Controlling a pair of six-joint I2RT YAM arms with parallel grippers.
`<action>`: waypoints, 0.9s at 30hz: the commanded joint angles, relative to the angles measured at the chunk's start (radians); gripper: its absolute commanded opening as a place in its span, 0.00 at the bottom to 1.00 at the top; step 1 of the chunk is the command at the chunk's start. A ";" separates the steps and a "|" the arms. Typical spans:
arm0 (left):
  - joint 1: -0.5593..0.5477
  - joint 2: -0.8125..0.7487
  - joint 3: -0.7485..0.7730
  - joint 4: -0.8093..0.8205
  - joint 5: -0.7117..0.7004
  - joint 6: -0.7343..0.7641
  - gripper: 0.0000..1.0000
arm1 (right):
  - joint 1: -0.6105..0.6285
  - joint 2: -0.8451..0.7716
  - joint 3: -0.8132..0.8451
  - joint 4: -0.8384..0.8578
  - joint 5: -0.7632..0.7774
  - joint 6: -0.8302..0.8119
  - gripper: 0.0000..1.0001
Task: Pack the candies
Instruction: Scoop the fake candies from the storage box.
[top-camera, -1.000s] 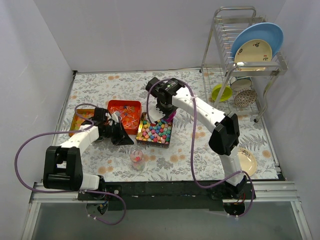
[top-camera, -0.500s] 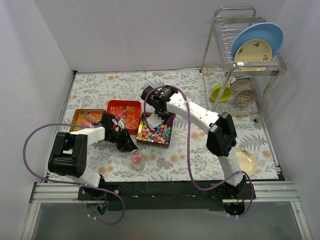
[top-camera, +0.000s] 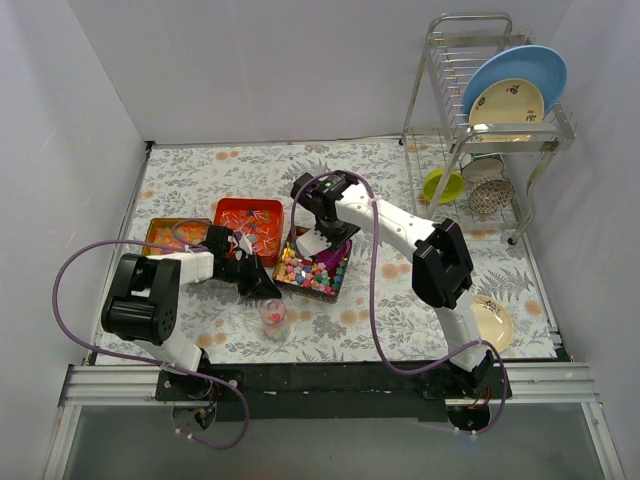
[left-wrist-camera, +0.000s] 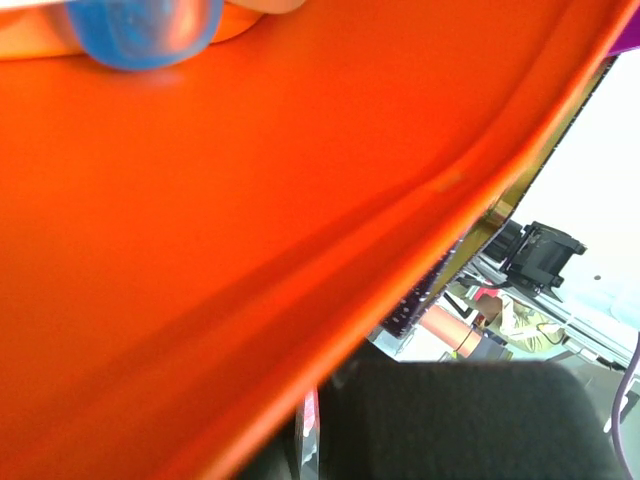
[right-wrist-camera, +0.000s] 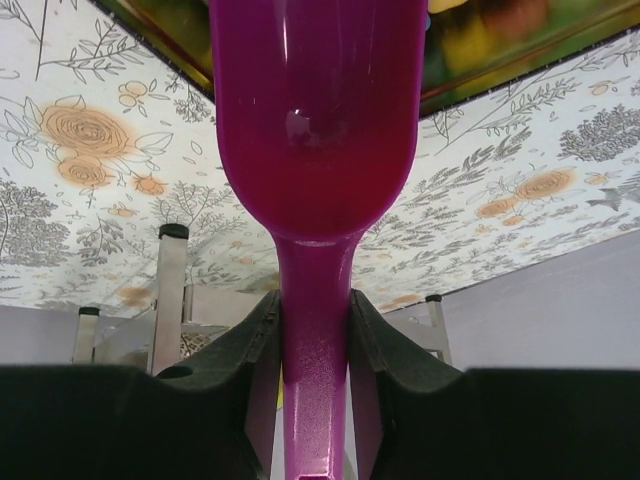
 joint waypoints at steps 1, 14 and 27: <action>0.000 -0.035 0.007 0.035 0.036 0.001 0.00 | 0.011 0.058 0.057 -0.042 -0.001 0.052 0.01; -0.002 -0.050 -0.016 0.064 0.070 -0.005 0.00 | 0.107 0.172 0.141 -0.045 0.008 0.347 0.01; 0.000 -0.056 -0.010 0.056 0.056 0.001 0.00 | 0.121 0.228 0.201 -0.039 -0.329 0.553 0.01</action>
